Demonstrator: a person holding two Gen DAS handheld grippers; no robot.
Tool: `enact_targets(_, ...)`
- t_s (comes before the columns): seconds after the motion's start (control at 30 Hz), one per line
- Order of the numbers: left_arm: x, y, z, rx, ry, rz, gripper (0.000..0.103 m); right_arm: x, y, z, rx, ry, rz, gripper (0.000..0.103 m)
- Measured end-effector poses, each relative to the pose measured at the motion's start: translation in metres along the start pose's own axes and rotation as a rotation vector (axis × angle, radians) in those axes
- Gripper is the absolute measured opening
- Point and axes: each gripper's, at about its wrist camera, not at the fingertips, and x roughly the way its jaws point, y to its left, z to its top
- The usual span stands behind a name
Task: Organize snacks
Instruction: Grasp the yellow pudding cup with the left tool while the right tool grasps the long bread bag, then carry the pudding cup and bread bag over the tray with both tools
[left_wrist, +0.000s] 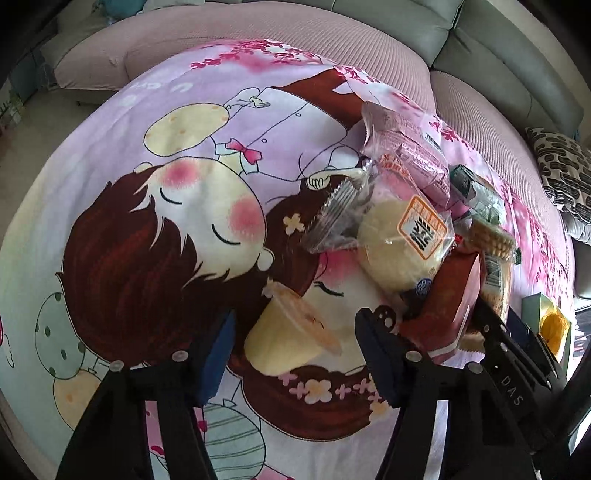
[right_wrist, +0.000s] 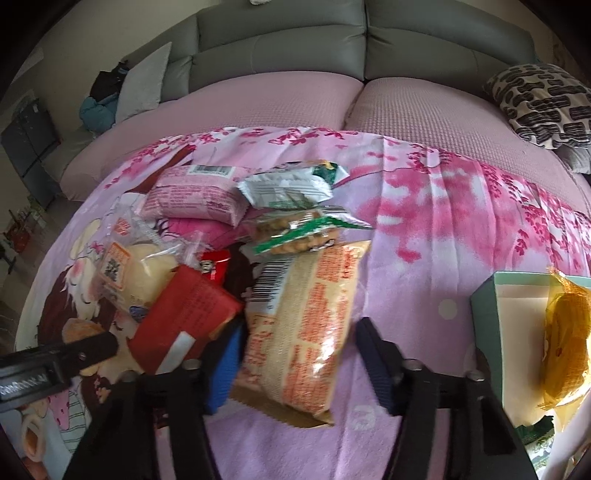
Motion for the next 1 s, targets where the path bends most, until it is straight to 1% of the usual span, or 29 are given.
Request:
enact_targets(0.07, -0.002, 0.0, -0.002, 0.0, -0.004, 0.005, 0.051, -0.002, 0.003, -0.002, -0.011, -0.002, -0.002, 0.05)
enact_targets(0.27, -0.003, -0.003, -0.005, 0.007, -0.009, -0.008, 0.051, -0.007, -0.001, -0.009, -0.001, 0.003, 0.01, 0.046)
enact_targets(0.53, -0.006, -0.009, -0.006, 0.019, -0.011, -0.022, 0.051, -0.017, -0.006, -0.025, 0.01, 0.009, -0.003, 0.045)
enact_targets(0.6, -0.004, -0.012, -0.004, 0.017, -0.014, -0.023, 0.051, -0.02, -0.006, -0.028, 0.008, 0.011, -0.006, 0.044)
enact_targets(0.67, -0.006, -0.013, -0.004, 0.02, -0.019, -0.024, 0.051, -0.025, -0.006, -0.032, 0.003, 0.01, -0.005, 0.04)
enact_targets(0.9, -0.016, -0.02, -0.005, 0.031, -0.048, -0.035, 0.051, -0.039, -0.007, -0.042, 0.004, 0.012, 0.003, 0.039)
enact_targets(1.0, -0.019, -0.02, -0.005, 0.03, -0.058, -0.031, 0.051, -0.049, -0.007, -0.044, 0.009, -0.003, 0.01, 0.039)
